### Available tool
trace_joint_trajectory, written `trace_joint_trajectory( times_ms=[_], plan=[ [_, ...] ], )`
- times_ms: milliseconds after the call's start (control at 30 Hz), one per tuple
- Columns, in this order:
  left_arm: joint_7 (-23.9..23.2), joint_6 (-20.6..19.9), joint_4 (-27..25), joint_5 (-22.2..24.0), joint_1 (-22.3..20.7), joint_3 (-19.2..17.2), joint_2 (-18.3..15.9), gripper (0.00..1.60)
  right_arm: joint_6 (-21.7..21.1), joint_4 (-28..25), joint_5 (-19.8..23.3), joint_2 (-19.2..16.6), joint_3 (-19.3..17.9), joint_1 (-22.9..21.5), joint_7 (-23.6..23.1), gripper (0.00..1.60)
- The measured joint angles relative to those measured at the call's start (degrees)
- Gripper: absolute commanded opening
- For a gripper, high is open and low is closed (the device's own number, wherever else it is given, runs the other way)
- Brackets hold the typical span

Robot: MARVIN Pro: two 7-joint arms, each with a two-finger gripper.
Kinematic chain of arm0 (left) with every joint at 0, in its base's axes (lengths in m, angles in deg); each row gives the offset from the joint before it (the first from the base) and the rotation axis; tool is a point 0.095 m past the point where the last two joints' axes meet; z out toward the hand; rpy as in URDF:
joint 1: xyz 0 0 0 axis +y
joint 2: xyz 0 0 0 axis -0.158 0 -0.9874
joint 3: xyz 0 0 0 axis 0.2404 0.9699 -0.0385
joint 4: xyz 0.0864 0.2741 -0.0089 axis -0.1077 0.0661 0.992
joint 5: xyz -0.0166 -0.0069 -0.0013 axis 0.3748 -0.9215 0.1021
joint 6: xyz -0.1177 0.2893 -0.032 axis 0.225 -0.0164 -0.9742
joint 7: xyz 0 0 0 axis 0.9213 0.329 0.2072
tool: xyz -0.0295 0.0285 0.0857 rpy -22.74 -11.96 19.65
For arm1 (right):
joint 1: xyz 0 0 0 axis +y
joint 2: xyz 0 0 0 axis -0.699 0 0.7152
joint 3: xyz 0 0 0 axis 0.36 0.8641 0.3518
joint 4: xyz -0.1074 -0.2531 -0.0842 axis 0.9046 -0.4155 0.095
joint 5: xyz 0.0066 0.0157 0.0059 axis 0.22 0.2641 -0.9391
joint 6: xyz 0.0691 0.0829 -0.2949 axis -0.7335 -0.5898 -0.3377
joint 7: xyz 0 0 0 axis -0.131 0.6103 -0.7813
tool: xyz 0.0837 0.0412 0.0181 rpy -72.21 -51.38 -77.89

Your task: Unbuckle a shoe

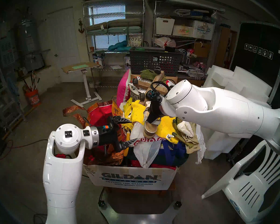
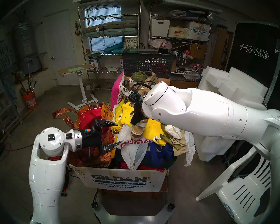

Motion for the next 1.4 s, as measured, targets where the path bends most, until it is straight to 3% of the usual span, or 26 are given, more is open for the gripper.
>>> trace_joint_trajectory(
  times_ms=[200, 300, 533, 567, 867, 900, 933, 1033, 1167, 1400],
  plan=[
    [2.47, 1.43, 1.88, 1.70, 1.00, 0.21, 1.87, 1.42, 0.02, 0.08, 0.05, 0.37, -0.08, 0.07, 0.28, 0.01],
    [3.04, 1.48, 1.90, 2.58, 1.03, 0.47, 2.53, 1.19, 0.03, 0.08, 0.10, 0.52, -0.14, 0.12, 0.44, 0.03],
    [5.15, 1.12, 1.71, 3.57, -0.30, 1.28, 3.64, 1.44, 0.08, -0.03, 0.11, 0.74, -0.23, 0.31, 0.89, 0.04],
    [5.46, 1.02, 1.78, 3.56, -0.54, 1.39, 3.76, 1.56, 0.09, -0.06, 0.11, 0.75, -0.25, 0.34, 0.97, 0.04],
    [7.58, 1.34, 4.12, 2.15, -1.51, 2.16, 4.23, 1.45, 0.12, -0.36, 0.46, 0.77, -0.50, 0.61, 1.64, 0.06],
    [8.07, 1.53, 4.72, 1.65, -1.56, 2.34, 4.32, 1.26, 0.13, -0.40, 0.55, 0.76, -0.54, 0.65, 1.69, 0.06],
    [8.42, 1.65, 5.12, 1.35, -1.62, 2.46, 4.38, 1.23, 0.15, -0.41, 0.59, 0.75, -0.56, 0.66, 1.72, 0.06],
    [9.36, 1.98, 6.10, 0.61, -1.88, 2.77, 4.54, 1.30, 0.19, -0.41, 0.71, 0.70, -0.61, 0.71, 1.74, 0.06],
    [10.21, 2.37, 6.81, 0.13, -2.31, 3.06, 4.73, 1.20, 0.27, -0.41, 0.82, 0.62, -0.68, 0.76, 1.79, 0.06],
    [11.20, 2.74, 7.00, 0.13, -2.86, 3.46, 4.93, 1.27, 0.42, -0.49, 1.03, 0.34, -0.77, 0.89, 1.97, 0.06]
  ],
)
